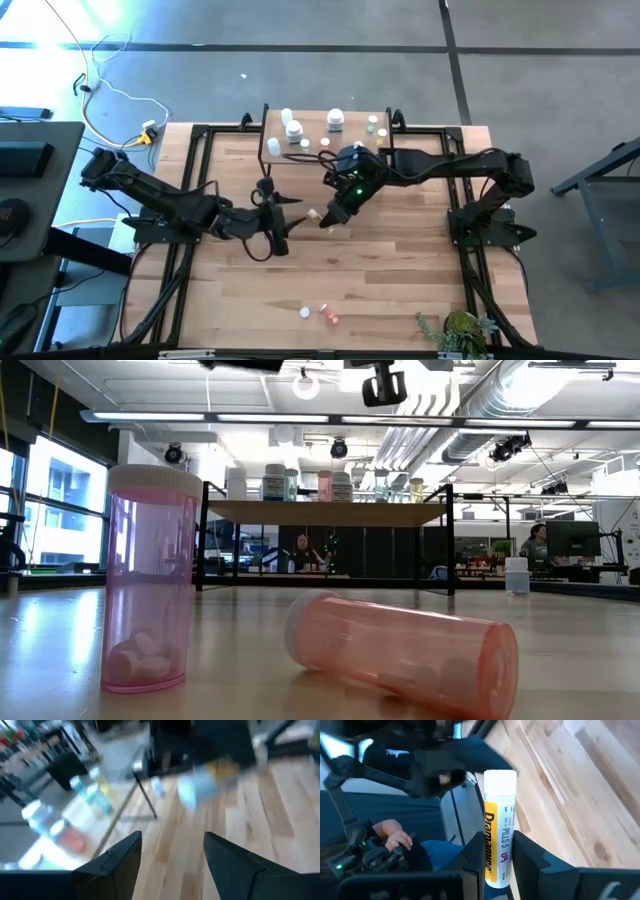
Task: Pick and place medicine bottles onto shelf by color
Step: Put the white yellow pill bottle on the shelf
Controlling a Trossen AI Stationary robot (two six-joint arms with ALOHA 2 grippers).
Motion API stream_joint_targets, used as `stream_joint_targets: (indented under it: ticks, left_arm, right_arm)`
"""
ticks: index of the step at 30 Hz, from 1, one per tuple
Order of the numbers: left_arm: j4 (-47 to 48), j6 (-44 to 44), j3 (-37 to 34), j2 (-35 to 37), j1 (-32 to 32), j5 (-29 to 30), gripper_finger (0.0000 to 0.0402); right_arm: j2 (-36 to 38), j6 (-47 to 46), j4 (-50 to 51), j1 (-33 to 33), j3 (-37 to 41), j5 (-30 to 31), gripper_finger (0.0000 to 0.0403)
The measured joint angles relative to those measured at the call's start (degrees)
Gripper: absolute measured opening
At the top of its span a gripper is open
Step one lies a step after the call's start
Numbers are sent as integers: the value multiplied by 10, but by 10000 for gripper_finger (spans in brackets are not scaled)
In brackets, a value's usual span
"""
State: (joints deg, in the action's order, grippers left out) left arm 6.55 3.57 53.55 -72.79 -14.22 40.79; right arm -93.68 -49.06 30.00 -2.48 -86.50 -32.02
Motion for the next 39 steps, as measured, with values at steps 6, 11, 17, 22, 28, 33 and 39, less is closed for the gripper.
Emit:
stream_joint_targets:
  ticks: [6, 11, 17, 22, 28, 33, 39]
  left_arm:
    - [36, -53, -2, 32, 27, -62, 202]
    - [37, -103, 3, 53, 72, -160, 202]
    - [75, -139, 41, 68, 143, -273, 202]
    - [123, -139, 91, 69, 200, -327, 202]
    - [196, -139, 148, 69, 282, -383, 202]
    - [206, -142, 176, 69, 361, -437, 202]
    - [206, -195, 194, 68, 453, -520, 202]
  right_arm:
    - [20, 19, 1, -4, 0, 31, 55]
    - [33, 43, -7, -11, 0, 54, 55]
    - [34, 98, -15, -32, 0, 68, 55]
    - [35, 161, -23, -60, 0, 92, 55]
    - [35, 252, -76, -100, 0, 101, 56]
    - [35, 320, -115, -138, 0, 101, 56]
    - [35, 414, -124, -173, 0, 102, 57]
